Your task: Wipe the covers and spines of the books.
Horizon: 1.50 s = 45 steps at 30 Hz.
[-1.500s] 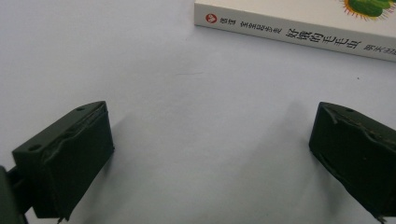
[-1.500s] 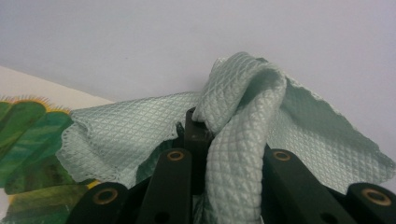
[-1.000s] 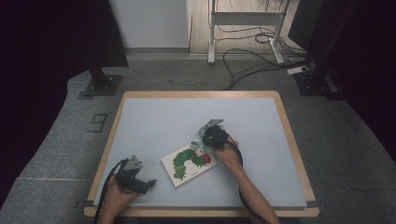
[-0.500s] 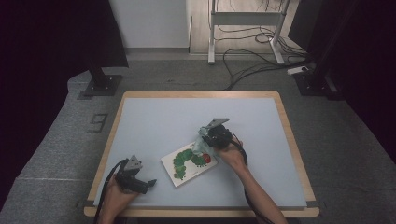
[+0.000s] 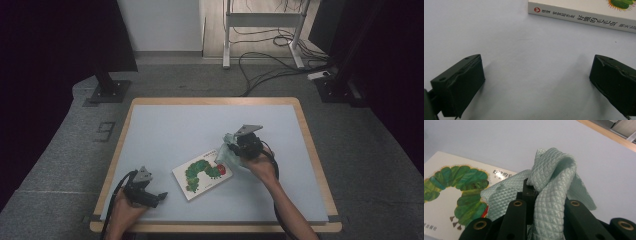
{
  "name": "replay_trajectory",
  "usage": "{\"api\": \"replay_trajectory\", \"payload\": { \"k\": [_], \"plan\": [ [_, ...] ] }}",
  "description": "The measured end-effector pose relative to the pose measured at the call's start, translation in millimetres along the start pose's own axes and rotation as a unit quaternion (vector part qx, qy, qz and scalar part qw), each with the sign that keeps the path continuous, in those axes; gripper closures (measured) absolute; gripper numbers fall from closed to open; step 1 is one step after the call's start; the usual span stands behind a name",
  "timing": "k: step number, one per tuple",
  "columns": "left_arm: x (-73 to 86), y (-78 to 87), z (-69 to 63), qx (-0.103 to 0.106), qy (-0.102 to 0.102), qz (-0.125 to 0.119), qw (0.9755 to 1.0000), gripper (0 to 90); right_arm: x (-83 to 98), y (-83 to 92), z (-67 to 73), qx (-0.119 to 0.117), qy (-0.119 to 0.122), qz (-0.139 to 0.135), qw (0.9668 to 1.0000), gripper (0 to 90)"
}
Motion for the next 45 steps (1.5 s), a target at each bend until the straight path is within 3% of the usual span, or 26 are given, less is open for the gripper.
{"api": "replay_trajectory", "payload": {
  "k": [24,36,45],
  "plan": [
    [-0.1,-0.1,0.0,0.000,0.000,0.000,1.0000,0.0,27.7,74.0,-22.2,0.044,-0.027,-0.012,0.9986,77.1],
    [-0.1,0.0,0.0,0.000,0.000,0.000,1.0000,0.0,62.7,107.1,-38.4,0.076,-0.061,-0.012,0.9952,77.1],
    [-0.1,-0.1,0.0,0.000,0.000,0.000,1.0000,0.0,97.8,112.3,-48.1,0.092,-0.087,-0.003,0.9920,76.7]
  ]
}}
Point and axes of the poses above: each handheld gripper's, and its own axes: y roughly backward along the jaws, x roughly out of its underside, z roughly to its left, the point moved 4 cm from there along -y, roughly forward along the jaws, and after that the axes turned 15 degrees about -x, right-handed, at the moved point
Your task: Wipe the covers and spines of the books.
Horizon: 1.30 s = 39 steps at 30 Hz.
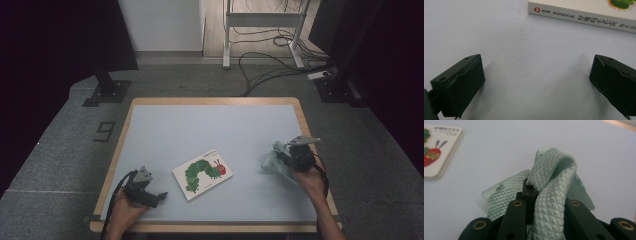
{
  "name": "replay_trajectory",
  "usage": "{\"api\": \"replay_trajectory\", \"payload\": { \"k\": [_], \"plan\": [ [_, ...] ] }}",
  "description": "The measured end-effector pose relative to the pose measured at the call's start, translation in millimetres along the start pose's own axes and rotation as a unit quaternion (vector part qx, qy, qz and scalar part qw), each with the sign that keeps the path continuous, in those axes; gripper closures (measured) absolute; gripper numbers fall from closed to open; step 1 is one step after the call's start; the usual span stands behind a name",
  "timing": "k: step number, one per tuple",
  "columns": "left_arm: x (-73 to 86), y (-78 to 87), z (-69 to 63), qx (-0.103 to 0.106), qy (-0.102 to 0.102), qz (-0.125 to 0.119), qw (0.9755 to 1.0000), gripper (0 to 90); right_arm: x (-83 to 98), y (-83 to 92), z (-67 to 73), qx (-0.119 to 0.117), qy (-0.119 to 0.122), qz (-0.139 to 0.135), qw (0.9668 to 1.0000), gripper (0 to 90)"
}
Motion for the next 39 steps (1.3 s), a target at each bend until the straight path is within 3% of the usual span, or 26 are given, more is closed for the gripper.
{"api": "replay_trajectory", "payload": {
  "k": [15,20,22,30,33,39],
  "plan": [
    [0.0,0.0,-0.1,0.000,0.001,0.000,1.0000,0.0,44.6,-23.2,-6.8,-0.008,-0.025,0.018,0.9995,73.1],
    [0.0,0.0,-0.1,-0.001,0.001,0.000,1.0000,0.0,46.8,-23.4,-7.0,-0.009,-0.029,0.018,0.9994,71.8],
    [0.0,0.0,0.0,0.000,0.001,0.000,1.0000,0.0,44.1,-20.9,-5.4,-0.007,-0.024,0.021,0.9995,67.6],
    [-0.1,0.0,-0.2,0.000,0.001,0.000,1.0000,0.0,27.9,-1.1,-2.3,0.012,-0.017,0.009,0.9997,36.5],
    [-0.1,0.0,-0.1,0.000,0.001,0.000,1.0000,0.0,20.5,6.2,1.1,0.021,-0.007,0.006,0.9997,29.2],
    [-0.1,-0.1,-0.2,0.000,0.001,0.000,1.0000,0.0,8.8,9.2,10.5,0.016,0.009,-0.001,0.9998,18.6]
  ]
}}
Point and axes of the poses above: each handheld gripper's, and its own axes: y roughly backward along the jaws, x roughly out of its underside, z roughly to its left, the point moved 4 cm from there along -y, roughly forward along the jaws, and after that the axes turned 15 degrees about -x, right-handed, at the moved point
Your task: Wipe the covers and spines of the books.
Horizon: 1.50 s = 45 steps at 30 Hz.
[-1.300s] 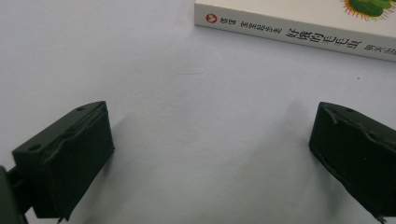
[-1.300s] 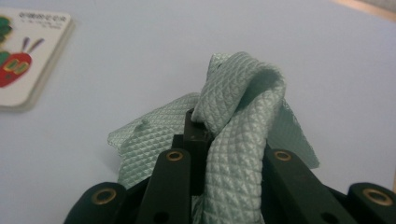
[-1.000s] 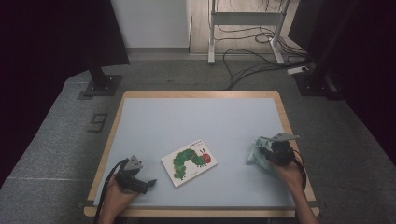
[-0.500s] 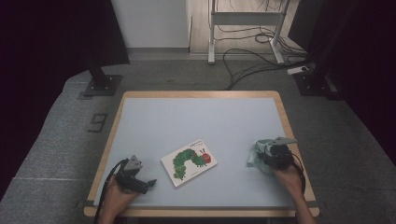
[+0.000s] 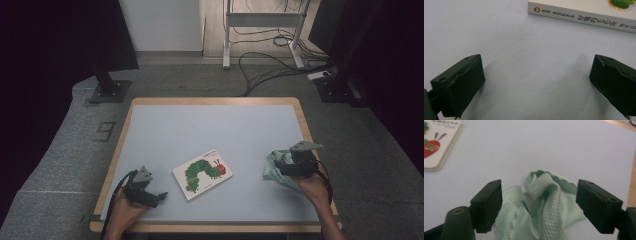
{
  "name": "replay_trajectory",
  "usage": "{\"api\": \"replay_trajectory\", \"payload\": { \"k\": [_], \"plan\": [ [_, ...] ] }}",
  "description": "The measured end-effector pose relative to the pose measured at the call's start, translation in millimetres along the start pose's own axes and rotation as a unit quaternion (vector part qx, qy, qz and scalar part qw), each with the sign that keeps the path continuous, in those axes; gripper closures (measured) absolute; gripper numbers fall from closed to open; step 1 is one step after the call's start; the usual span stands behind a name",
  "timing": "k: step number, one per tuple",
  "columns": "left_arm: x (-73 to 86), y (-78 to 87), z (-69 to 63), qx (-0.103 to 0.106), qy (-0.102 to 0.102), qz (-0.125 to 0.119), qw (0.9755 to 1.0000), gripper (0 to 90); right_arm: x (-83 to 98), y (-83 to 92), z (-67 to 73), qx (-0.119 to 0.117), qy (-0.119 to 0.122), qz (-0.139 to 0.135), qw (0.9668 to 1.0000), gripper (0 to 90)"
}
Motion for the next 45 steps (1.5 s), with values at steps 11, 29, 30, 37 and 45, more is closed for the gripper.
{"api": "replay_trajectory", "payload": {
  "k": [11,29,30,37,45],
  "plan": [
    [-0.4,0.2,-0.7,-0.002,-0.002,0.001,1.0000,0.0,-15.2,-19.1,22.2,-0.034,0.023,0.005,0.9992,2.0],
    [-16.3,-8.1,-23.2,0.023,-0.033,-0.004,0.9992,0.0,-33.7,-59.2,56.9,-0.078,0.059,0.006,0.9952,0.0],
    [-17.2,-8.7,-24.6,0.025,-0.034,-0.005,0.9991,0.0,-34.5,-62.3,59.3,-0.083,0.063,0.007,0.9946,0.0],
    [-26.1,-14.4,-35.3,0.038,-0.049,-0.008,0.9980,0.0,-39.7,-80.9,73.4,-0.102,0.069,0.012,0.9923,0.0],
    [-33.5,-18.5,-45.4,0.050,-0.064,-0.012,0.9966,0.0,-42.9,-104.7,87.2,-0.124,0.075,0.023,0.9891,0.0]
  ]
}}
Point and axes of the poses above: each handheld gripper's, and its own axes: y roughly backward along the jaws, x roughly out of its underside, z roughly to its left, the point moved 4 cm from there along -y, roughly forward along the jaws, and after that the axes turned 15 degrees about -x, right-handed, at the moved point
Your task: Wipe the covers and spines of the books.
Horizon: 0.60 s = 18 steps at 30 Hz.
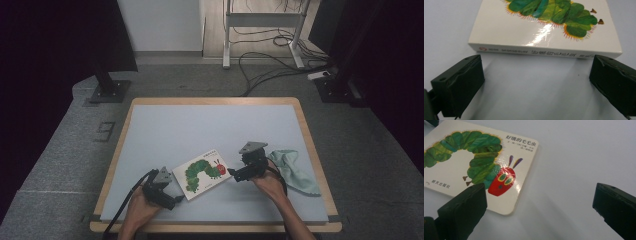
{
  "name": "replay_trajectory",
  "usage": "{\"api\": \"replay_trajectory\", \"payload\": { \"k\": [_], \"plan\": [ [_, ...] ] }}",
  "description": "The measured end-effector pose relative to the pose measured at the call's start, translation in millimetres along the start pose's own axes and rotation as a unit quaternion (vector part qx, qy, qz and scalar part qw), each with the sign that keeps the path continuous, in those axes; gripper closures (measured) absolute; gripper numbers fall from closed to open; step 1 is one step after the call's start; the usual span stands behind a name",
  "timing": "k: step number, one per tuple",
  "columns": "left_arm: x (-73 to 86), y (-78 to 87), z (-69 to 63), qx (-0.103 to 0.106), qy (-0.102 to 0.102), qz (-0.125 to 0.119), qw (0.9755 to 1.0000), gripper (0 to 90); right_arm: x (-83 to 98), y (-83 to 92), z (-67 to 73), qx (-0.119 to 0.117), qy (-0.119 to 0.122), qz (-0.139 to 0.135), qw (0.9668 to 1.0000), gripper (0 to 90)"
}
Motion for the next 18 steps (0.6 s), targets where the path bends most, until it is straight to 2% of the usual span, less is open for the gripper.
{"api": "replay_trajectory", "payload": {
  "k": [11,18],
  "plan": [
    [-1.8,-1.0,-3.1,0.008,-0.008,-0.003,0.9999,0.0,-4.3,-31.0,8.2,-0.032,0.006,0.016,0.9994,0.0],
    [-4.2,-2.2,-7.3,0.011,-0.013,-0.004,0.9998,0.0,-7.6,-48.5,11.6,-0.056,-0.001,0.021,0.9982,0.0]
  ]
}}
Point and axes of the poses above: each handheld gripper's, and its own axes: y roughly backward along the jaws, x roughly out of its underside, z roughly to its left, the point moved 4 cm from there along -y, roughly forward along the jaws, and after that the axes turned 15 degrees about -x, right-handed, at the moved point
